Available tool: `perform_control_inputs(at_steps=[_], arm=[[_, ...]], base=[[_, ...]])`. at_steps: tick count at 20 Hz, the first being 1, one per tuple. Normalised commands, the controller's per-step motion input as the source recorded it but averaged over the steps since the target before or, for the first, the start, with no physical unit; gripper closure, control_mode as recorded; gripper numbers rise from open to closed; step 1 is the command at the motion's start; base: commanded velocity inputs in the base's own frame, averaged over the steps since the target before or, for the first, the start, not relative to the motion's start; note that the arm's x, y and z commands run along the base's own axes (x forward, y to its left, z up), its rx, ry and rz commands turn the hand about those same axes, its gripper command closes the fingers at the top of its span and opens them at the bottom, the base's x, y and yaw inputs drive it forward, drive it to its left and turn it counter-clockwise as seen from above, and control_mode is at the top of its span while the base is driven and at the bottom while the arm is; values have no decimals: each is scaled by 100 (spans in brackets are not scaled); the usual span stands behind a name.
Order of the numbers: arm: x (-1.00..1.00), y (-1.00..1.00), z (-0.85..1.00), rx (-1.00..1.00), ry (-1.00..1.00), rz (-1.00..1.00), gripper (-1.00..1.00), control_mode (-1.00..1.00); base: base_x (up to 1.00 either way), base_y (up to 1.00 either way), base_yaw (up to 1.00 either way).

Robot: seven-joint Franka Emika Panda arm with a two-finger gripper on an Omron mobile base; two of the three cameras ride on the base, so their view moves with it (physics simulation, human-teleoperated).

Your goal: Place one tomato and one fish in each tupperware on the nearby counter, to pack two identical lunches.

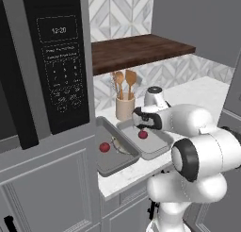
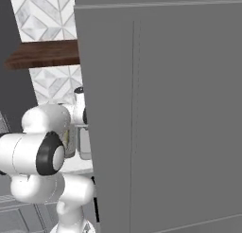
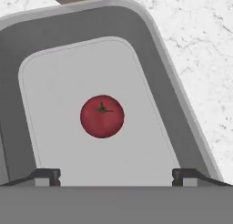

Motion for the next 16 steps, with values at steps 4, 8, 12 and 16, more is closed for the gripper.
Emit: perform_control_inputs(at_steps=[4,8,12,16], arm=[[-100,-47,83,5,-15,-7,-100,-100],[-100,-35,33,0,-5,0,-100,-100],[-25,-5,0,0,0,1,-100,100],[0,0,0,0,0,0,-100,100]], base=[[0,0,0],[0,0,0],[-75,-10,13],[-100,-3,20]])
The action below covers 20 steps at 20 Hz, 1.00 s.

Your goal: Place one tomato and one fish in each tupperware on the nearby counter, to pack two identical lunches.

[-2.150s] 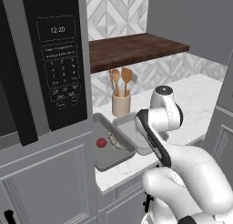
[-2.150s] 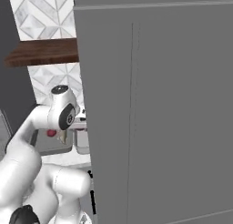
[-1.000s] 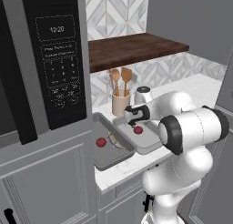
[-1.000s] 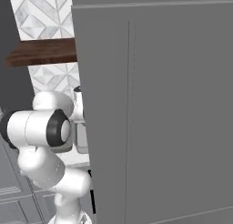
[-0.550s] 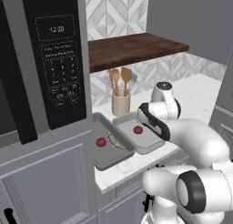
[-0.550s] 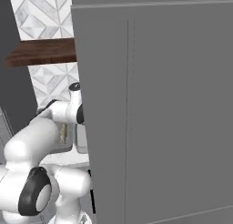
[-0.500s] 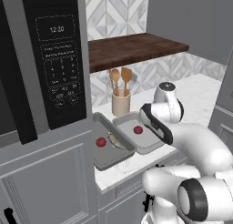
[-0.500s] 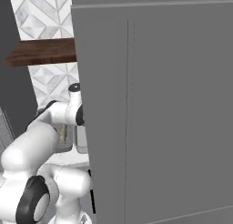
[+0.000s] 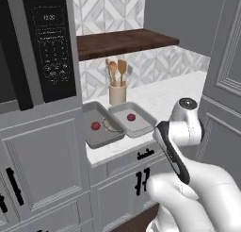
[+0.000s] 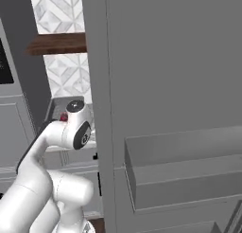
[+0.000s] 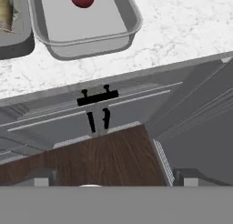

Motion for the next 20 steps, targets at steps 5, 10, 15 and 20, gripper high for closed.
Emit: perform_control_inputs(at_steps=[5,10,15,20], arm=[[0,0,0,0,0,0,-100,100],[0,0,0,0,0,0,-100,100],[0,0,0,0,0,0,-100,100],[0,0,0,0,0,0,-100,100]], base=[[-100,0,18],[-100,6,20],[-100,27,14],[-84,12,-46]])
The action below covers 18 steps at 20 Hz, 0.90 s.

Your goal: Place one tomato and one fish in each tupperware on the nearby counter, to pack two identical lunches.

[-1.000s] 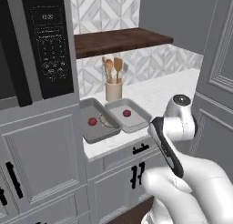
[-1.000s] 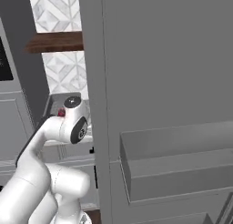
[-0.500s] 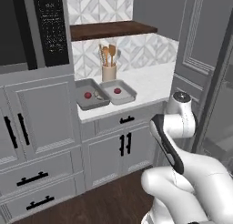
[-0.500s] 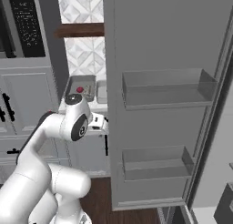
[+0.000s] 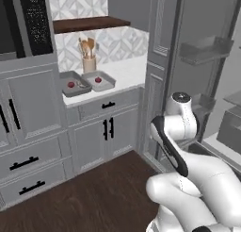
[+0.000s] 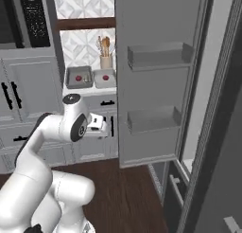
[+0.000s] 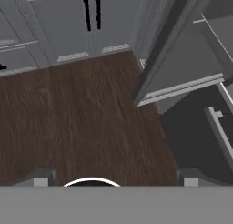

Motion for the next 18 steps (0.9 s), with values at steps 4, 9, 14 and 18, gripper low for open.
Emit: perform_control_inputs(at_steps=[4,9,14,18], arm=[[0,0,0,0,0,0,-100,100],[0,0,0,0,0,0,-100,100],[0,0,0,0,0,0,-100,100],[0,0,0,0,0,0,-100,100]], base=[[-22,0,-89],[4,0,-82],[13,0,-69],[1,-1,-35]])
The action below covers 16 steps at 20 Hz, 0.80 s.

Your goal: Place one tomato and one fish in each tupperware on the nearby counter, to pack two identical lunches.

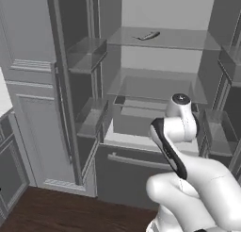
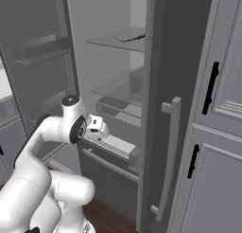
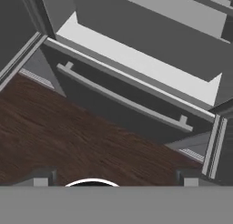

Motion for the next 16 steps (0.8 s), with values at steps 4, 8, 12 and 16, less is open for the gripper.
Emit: perform_control_inputs(at_steps=[4,8,12,16], arm=[[0,0,0,0,0,0,-100,100],[0,0,0,0,0,0,-100,100],[0,0,0,0,0,0,-100,100],[0,0,0,0,0,0,-100,100]], base=[[45,63,-31],[45,98,-52],[51,18,-25],[56,-33,-5]])
